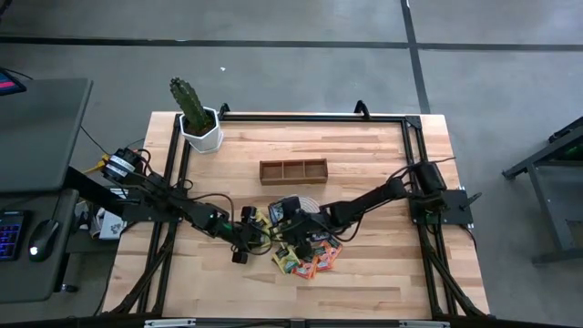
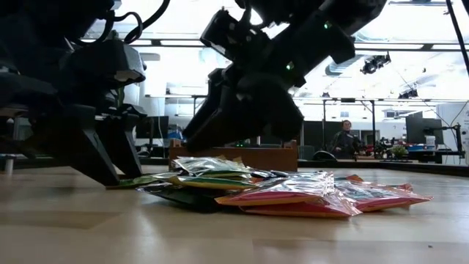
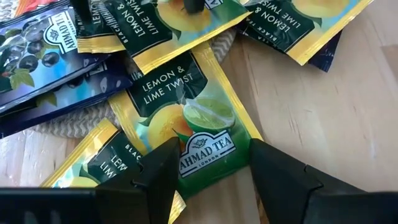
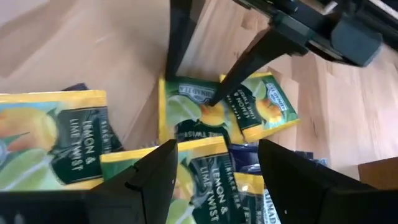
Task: Pick & Place Tea
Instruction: Put the yellow tea bag into the left section of the wooden organizer
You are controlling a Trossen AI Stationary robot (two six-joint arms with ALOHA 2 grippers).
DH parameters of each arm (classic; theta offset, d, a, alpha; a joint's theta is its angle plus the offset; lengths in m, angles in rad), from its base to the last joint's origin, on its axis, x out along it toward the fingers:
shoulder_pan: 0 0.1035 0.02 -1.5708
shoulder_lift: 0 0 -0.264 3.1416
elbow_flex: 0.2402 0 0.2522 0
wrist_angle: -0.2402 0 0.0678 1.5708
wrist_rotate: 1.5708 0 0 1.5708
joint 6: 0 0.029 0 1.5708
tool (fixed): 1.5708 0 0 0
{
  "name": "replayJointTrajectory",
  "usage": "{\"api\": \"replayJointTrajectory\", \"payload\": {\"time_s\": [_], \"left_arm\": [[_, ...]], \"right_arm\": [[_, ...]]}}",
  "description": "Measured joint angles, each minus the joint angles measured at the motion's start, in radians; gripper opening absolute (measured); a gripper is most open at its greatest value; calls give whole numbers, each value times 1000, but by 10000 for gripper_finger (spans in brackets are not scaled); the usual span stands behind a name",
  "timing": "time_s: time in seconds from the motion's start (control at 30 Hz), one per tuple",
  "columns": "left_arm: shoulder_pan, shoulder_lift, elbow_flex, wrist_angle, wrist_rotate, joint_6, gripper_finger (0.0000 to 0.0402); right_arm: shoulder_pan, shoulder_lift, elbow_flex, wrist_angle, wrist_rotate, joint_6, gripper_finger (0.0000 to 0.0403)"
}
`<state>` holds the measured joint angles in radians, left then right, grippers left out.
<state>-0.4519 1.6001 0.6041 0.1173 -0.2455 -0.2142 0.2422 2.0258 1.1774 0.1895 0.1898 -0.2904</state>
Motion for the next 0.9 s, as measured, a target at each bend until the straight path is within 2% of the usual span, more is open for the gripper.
{"api": "replayJointTrajectory", "payload": {"time_s": [0.17,0.73,0.9], "left_arm": [[0,0,0,1,-1,0,192],[0,0,1,-5,-2,-1,192],[0,0,1,-5,-1,-4,192]], "right_arm": [[12,31,1,23,-25,25,220],[40,64,0,77,2,16,220],[37,65,0,69,64,44,220]]}}
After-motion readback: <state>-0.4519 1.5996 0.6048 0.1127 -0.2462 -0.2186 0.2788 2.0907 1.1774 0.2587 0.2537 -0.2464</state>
